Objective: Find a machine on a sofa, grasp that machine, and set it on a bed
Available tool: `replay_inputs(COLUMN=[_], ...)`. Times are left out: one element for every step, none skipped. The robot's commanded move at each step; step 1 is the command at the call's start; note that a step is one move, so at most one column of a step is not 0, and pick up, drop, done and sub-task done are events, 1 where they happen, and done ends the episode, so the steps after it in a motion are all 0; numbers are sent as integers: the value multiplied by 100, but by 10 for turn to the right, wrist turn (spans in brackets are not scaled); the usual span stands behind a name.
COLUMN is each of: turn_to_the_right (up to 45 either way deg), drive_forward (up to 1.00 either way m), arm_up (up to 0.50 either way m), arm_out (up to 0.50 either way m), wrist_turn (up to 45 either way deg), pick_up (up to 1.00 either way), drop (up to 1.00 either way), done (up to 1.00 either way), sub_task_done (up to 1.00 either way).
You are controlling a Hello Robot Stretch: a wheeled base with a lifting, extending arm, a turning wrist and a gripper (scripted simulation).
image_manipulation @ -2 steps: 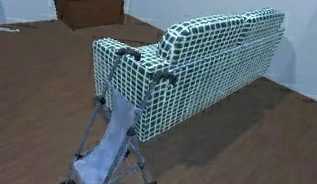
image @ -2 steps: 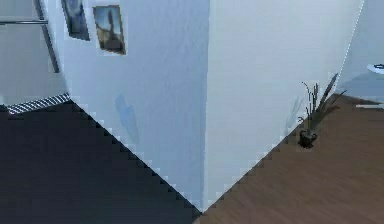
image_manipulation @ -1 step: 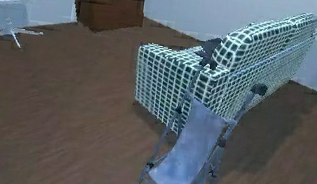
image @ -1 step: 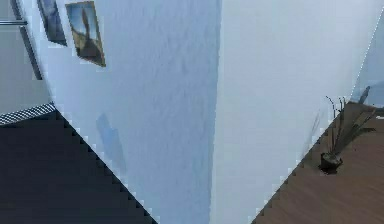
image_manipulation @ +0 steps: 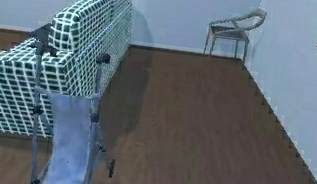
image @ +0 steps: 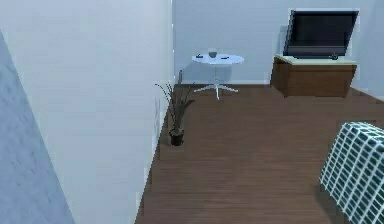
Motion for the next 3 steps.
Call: replay_inputs(turn_to_the_right=[0,330,0], drive_forward=[75,0,100], arm_up=[0,0,0], arm_out=[0,0,0], wrist_turn=[0,0,0], pick_up=[0,0,0], drop=[0,0,0], done=[0,0,0], sub_task_done=[0,0,0])
